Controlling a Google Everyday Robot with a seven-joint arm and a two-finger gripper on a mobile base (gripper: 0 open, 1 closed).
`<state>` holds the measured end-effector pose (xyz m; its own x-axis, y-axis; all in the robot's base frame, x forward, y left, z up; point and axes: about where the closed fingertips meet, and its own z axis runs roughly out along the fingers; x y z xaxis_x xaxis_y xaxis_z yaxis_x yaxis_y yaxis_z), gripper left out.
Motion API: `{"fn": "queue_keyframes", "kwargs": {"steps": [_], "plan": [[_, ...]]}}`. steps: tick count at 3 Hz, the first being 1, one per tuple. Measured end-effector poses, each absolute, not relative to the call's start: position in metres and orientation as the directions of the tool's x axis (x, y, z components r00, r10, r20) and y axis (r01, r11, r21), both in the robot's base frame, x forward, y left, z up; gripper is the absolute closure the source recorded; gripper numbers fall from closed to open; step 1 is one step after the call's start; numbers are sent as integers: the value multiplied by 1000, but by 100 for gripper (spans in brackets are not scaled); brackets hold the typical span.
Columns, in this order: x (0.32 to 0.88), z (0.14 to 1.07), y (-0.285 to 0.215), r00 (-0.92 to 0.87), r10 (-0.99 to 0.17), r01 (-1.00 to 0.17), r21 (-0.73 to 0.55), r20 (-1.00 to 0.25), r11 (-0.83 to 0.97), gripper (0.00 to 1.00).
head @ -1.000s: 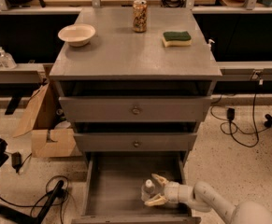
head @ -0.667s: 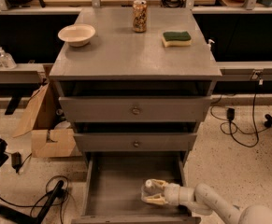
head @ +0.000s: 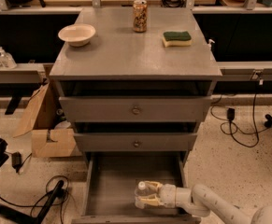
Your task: Pick blue plastic bottle from bottom drawer and place on counter
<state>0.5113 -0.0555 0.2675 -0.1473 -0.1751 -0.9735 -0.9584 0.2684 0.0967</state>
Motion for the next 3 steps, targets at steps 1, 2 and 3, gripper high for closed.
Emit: {"fn": "queue_keyframes", "kwargs": {"steps": [1, 2, 3], "plan": [[503, 306, -56, -154, -129, -959, 117, -980, 259, 100], [491, 405, -84, -137, -100, -969, 112, -986, 221, 100], [488, 515, -107, -149, -150, -973, 118, -977, 199, 100]]}}
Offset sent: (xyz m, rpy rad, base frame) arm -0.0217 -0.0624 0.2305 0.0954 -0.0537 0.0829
